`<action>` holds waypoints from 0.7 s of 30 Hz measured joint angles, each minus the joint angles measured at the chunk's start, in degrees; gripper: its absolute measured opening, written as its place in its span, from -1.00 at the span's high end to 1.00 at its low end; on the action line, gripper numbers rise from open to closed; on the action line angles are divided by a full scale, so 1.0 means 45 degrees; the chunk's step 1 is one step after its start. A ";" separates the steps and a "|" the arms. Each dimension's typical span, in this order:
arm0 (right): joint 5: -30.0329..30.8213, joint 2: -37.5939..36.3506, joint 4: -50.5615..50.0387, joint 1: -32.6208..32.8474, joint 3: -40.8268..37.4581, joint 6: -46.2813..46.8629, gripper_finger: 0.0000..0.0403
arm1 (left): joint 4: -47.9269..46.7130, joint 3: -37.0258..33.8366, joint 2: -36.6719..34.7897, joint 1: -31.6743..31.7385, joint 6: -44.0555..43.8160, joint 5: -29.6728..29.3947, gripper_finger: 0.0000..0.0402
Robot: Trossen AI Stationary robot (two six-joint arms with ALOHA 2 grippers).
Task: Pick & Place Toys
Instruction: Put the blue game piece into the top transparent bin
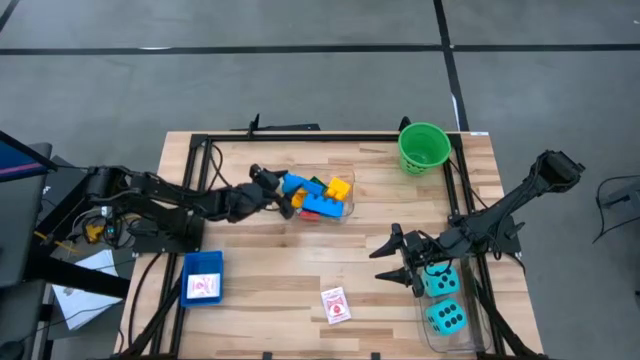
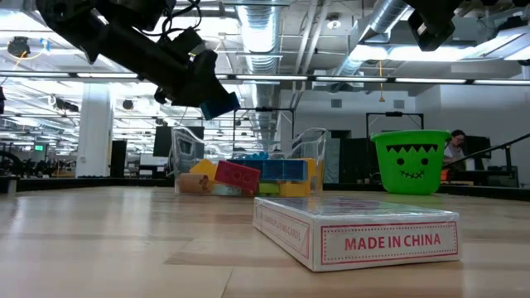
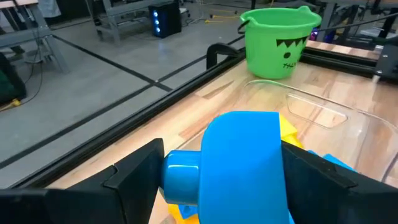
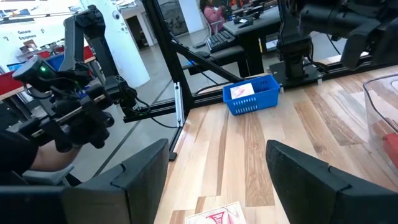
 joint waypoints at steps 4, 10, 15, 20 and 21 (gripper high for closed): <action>0.0000 0.0000 0.0000 0.0000 0.0000 0.0000 -0.29 | 0.0249 0.0000 0.0000 0.0128 0.0052 0.0002 -0.38; 0.0000 0.0000 -0.0007 0.0000 0.0000 0.0000 -0.29 | 0.0705 -0.0005 0.0005 0.0123 0.0083 0.0251 -0.38; 0.0000 0.0000 -0.0010 0.0000 0.0000 0.0000 -0.29 | 0.0679 -0.0005 0.0010 0.0079 0.0012 0.0651 -0.38; 0.0333 0.0000 -0.0001 0.0000 0.0000 0.0000 -0.29 | 0.0666 -0.0005 0.0010 0.0104 -0.0289 0.1053 -0.42; 0.0523 0.0000 -0.0005 0.0000 0.0000 0.0000 -0.29 | 0.0666 -0.0005 0.0010 0.0104 -0.0288 0.1053 -0.44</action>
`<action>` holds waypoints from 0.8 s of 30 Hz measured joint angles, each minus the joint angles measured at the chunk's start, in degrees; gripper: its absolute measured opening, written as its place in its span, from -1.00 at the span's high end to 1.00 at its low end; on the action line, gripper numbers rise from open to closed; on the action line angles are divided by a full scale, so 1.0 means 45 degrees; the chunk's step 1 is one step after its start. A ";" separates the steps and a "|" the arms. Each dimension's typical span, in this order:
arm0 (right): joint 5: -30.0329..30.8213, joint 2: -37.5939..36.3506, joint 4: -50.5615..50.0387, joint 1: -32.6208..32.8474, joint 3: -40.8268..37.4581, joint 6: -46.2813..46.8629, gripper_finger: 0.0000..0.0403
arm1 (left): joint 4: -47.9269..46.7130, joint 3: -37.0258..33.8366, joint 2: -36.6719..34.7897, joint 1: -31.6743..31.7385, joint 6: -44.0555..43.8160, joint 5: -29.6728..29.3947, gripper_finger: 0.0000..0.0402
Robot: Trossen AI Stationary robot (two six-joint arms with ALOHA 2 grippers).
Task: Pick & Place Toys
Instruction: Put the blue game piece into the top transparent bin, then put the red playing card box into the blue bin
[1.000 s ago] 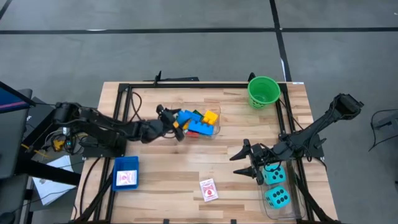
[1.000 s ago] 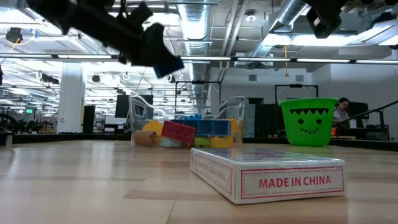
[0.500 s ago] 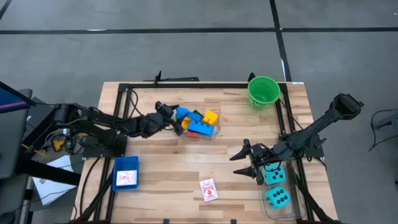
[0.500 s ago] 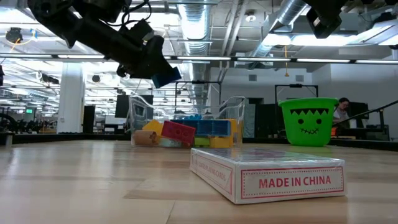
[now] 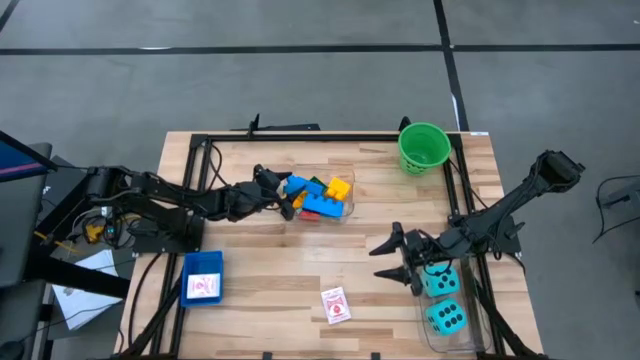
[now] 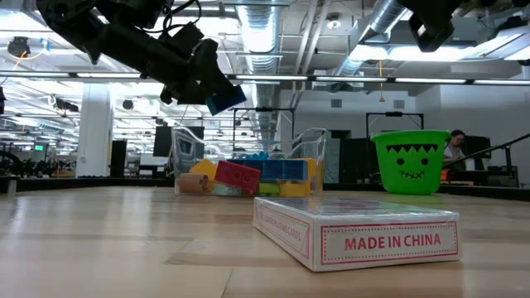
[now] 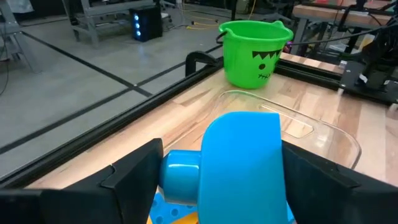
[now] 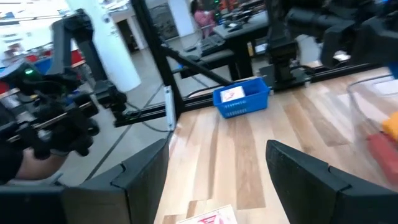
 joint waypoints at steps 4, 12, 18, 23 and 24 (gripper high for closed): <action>0.0408 0.0000 0.0000 -0.0026 0.0000 0.0007 -0.29 | 0.0000 0.0000 0.0000 -0.0005 -0.0090 0.0005 -0.51; 0.0606 0.0000 0.0065 -0.0046 0.0000 0.0112 -0.29 | 0.0000 0.0000 0.0000 -0.0005 -0.0095 0.0000 -0.58; 0.0439 0.0000 0.0119 -0.0117 0.0000 0.0340 -0.29 | 0.0000 0.0000 0.0000 -0.0005 -0.0095 0.0002 -0.59; 0.0409 0.0000 0.0396 -0.0117 0.0000 0.0346 -0.29 | 0.0000 0.0000 0.0000 -0.0005 -0.0095 0.0005 -0.59; 0.0395 0.0000 0.0410 -0.0117 0.0000 0.0350 -0.29 | 0.0000 0.0000 0.0000 -0.0015 -0.0095 0.0012 -0.59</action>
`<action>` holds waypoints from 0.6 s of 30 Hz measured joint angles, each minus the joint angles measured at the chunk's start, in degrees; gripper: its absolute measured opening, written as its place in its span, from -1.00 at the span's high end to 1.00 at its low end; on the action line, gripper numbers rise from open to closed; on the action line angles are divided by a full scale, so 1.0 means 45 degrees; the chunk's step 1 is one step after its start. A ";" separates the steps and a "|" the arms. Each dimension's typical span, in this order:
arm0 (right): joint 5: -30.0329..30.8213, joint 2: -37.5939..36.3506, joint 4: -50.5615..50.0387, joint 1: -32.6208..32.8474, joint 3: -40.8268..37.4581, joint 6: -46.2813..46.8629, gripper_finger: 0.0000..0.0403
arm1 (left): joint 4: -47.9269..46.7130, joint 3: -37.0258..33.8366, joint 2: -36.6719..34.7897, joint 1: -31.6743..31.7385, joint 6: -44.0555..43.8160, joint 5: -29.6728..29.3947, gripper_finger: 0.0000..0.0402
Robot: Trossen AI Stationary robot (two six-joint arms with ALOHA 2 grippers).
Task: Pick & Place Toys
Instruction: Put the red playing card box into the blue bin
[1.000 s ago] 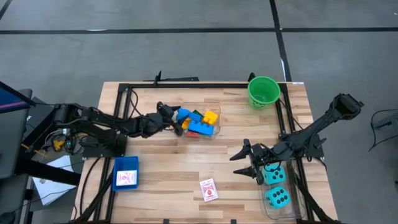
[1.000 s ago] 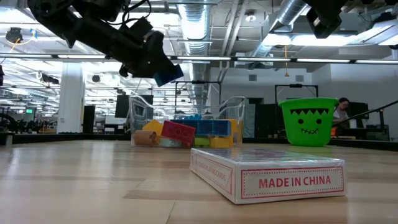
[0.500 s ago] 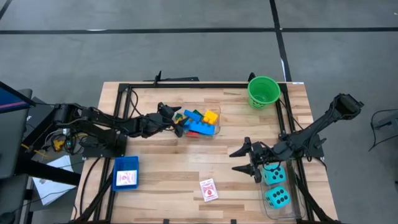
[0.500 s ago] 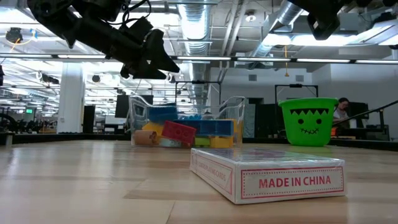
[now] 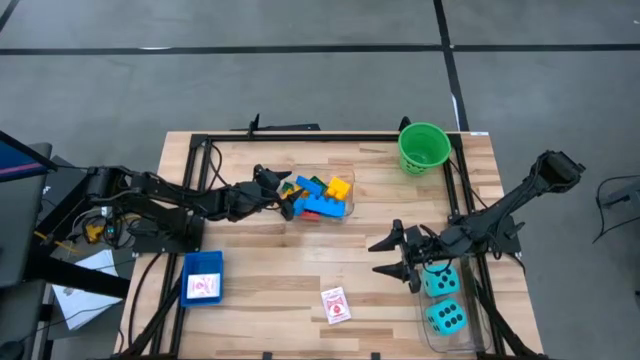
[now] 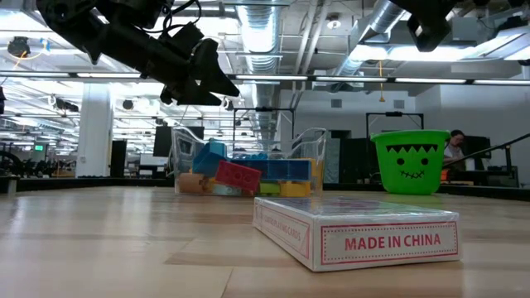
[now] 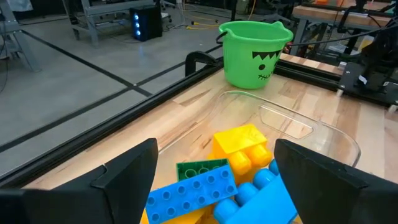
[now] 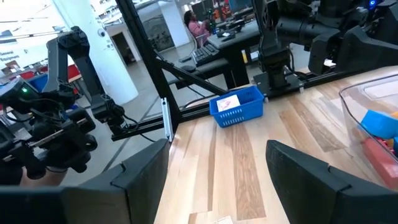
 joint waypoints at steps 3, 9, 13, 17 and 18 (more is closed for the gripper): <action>-0.0005 0.0026 0.0082 0.0005 0.0000 0.0000 -0.29 | 0.0119 -0.0005 0.0000 -0.0002 -0.0005 0.0571 -0.59; -0.0139 0.0355 0.0327 -0.0054 0.0015 -0.0117 -0.29 | 0.1357 -0.0005 0.0000 -0.0009 -0.0492 0.4129 -0.59; -0.0149 0.0565 0.0501 -0.0217 0.0014 -0.0309 -0.29 | 0.1820 -0.0005 0.0000 -0.0302 -0.0949 0.6937 -0.59; -0.0658 0.0882 0.0764 -0.0371 0.0010 -0.0168 -0.29 | 0.2371 -0.0005 0.0000 -0.1430 -0.1224 0.8915 -0.59; -0.0896 0.0985 0.0928 -0.0441 0.0010 -0.0103 -0.29 | 0.2696 -0.0005 0.0000 -0.1825 -0.1186 0.9313 -0.59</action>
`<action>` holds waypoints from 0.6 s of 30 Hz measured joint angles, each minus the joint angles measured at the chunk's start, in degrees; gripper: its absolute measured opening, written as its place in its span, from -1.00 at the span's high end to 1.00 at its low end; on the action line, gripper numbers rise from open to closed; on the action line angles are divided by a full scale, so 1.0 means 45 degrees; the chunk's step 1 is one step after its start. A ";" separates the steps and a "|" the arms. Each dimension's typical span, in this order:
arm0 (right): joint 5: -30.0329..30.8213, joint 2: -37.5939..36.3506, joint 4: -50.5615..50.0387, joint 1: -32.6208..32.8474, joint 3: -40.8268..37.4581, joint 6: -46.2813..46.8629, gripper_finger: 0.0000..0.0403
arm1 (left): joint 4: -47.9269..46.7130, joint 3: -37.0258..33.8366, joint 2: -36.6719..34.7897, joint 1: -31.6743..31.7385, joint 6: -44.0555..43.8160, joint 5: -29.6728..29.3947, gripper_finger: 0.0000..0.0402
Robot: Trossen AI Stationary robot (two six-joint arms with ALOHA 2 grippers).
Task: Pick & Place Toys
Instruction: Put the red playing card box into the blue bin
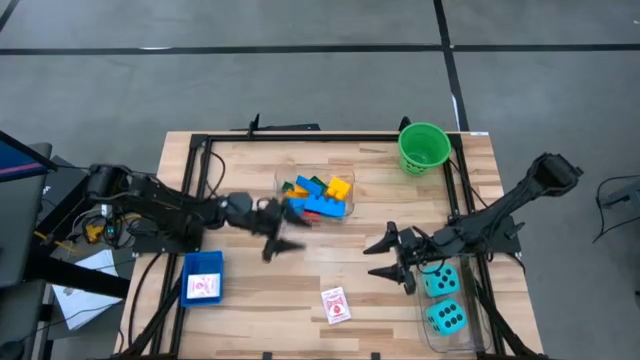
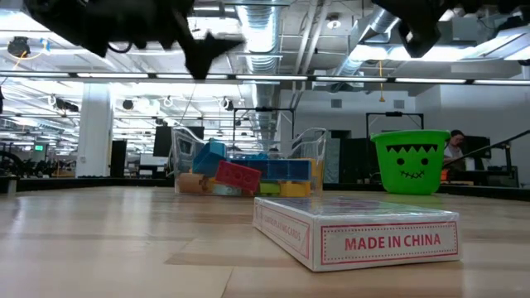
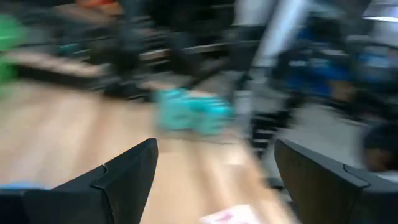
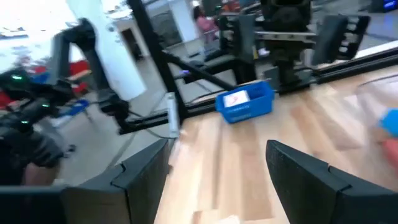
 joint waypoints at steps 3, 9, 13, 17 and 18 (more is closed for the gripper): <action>-0.0755 0.0455 0.0607 -0.0086 0.0067 0.0149 -0.29 | 0.1143 0.0000 0.0000 -0.1142 0.0545 0.0524 -0.59; -0.0925 0.2016 -0.0367 -0.0162 0.1784 0.0911 -0.29 | 0.2870 0.0000 -0.0381 -0.2565 0.2304 0.0466 -0.63; -0.0929 0.2954 -0.4799 -0.0355 0.4535 0.2199 -0.30 | 0.2083 0.0000 -0.1457 -0.2921 0.2333 -0.0254 -0.77; -0.2145 0.3966 -1.0406 -0.0898 0.8255 0.4335 -0.35 | -0.0062 0.0000 -0.2811 -0.3242 0.2337 -0.0604 -0.96; -0.2531 0.4306 -1.1701 -0.1045 0.9203 0.4840 -0.37 | -0.0617 0.0000 -0.3143 -0.3343 0.2336 -0.0709 -0.97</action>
